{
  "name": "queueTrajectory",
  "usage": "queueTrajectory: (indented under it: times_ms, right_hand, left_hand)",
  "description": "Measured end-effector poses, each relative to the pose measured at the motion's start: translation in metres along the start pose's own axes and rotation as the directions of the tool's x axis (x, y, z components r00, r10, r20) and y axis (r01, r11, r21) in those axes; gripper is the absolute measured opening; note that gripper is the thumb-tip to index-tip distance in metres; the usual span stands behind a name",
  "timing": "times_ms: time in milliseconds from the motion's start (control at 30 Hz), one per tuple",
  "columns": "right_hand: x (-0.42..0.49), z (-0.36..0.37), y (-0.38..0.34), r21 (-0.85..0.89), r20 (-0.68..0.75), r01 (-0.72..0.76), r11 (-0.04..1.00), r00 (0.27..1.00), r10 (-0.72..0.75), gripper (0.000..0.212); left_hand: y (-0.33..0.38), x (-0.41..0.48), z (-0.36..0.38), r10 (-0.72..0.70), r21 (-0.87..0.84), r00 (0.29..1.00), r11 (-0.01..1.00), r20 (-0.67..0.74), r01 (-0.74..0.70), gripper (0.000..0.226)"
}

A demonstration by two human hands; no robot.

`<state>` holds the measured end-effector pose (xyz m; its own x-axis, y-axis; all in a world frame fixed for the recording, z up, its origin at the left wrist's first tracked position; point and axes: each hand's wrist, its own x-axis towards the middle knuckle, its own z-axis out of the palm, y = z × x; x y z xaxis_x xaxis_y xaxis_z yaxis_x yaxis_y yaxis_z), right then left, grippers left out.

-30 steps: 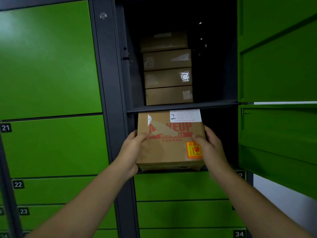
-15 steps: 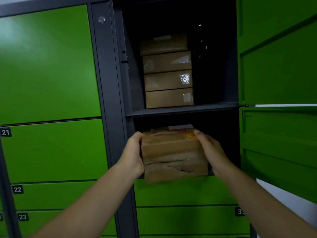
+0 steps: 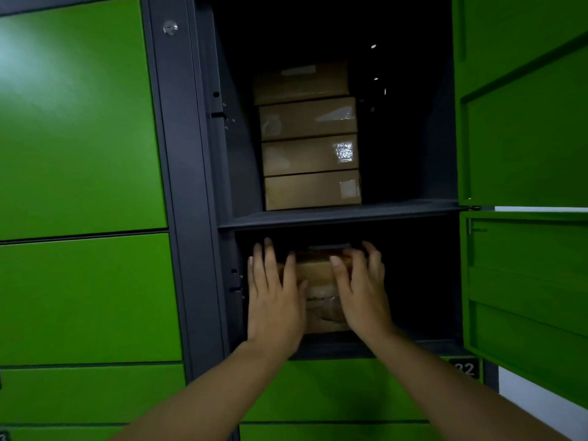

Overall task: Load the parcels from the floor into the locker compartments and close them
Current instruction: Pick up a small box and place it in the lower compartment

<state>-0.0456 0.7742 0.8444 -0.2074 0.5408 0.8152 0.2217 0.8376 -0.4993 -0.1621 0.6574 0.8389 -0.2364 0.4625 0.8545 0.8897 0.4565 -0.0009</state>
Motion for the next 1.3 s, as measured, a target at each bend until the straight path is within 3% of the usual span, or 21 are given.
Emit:
queueTrajectory:
  times_ms: [167,267,433,567,733,833,900,1000,1133,1200,1300]
  right_hand:
    - [0.022,0.021,0.018,-0.075,0.170,0.004,0.997,0.985,0.008,0.083]
    - [0.041,0.035,0.037,-0.075,0.298,0.006,0.997,0.955,0.016,0.075]
    - [0.068,0.054,0.064,-0.192,0.366,0.058,0.980,0.930,0.017,0.071]
    - [0.092,0.067,0.074,-0.379,0.432,0.099,0.920,0.898,0.081,0.071]
    - [0.113,0.075,0.092,-0.572,0.501,0.269,0.775,0.862,0.070,0.082]
    - [0.124,0.083,0.098,-0.627,0.453,0.373,0.684,0.889,-0.070,0.087]
    - [0.128,0.096,0.104,-0.604,0.507,0.486,0.632,0.846,-0.166,0.078]
    - [0.133,0.117,0.120,-0.553,0.595,0.578,0.601,0.778,-0.201,0.077]
    - [0.146,0.133,0.144,-0.558,0.582,0.588,0.586,0.780,-0.230,0.078]
    - [0.149,0.146,0.155,-0.558,0.554,0.588,0.586,0.790,-0.265,0.078]
    - [0.152,0.158,0.160,-0.560,0.506,0.568,0.603,0.811,-0.294,0.079]
  left_hand:
    - [0.004,0.025,0.036,-0.024,0.143,0.989,0.990,0.144,0.003,0.076]
    - [0.000,0.043,0.063,-0.097,0.155,0.968,0.986,0.230,0.061,0.083]
    - [-0.007,0.066,0.085,-0.090,0.227,0.940,0.974,0.330,0.013,0.079]
    - [-0.014,0.083,0.103,-0.123,0.221,0.902,0.975,0.415,0.031,0.078]
    - [-0.021,0.099,0.124,-0.114,0.149,0.867,0.988,0.484,0.047,0.082]
    - [-0.020,0.111,0.142,-0.129,0.119,0.856,0.990,0.501,0.080,0.087]
    - [-0.021,0.117,0.152,-0.152,0.122,0.844,0.987,0.514,0.103,0.090]
    - [-0.024,0.126,0.169,-0.167,0.087,0.827,0.986,0.537,0.142,0.090]
    - [-0.037,0.134,0.208,-0.185,0.054,0.787,0.980,0.589,0.190,0.090]
    - [-0.041,0.135,0.230,-0.184,0.045,0.823,0.981,0.538,0.190,0.092]
    - [-0.040,0.138,0.242,-0.156,0.030,0.966,0.988,0.205,0.153,0.087]
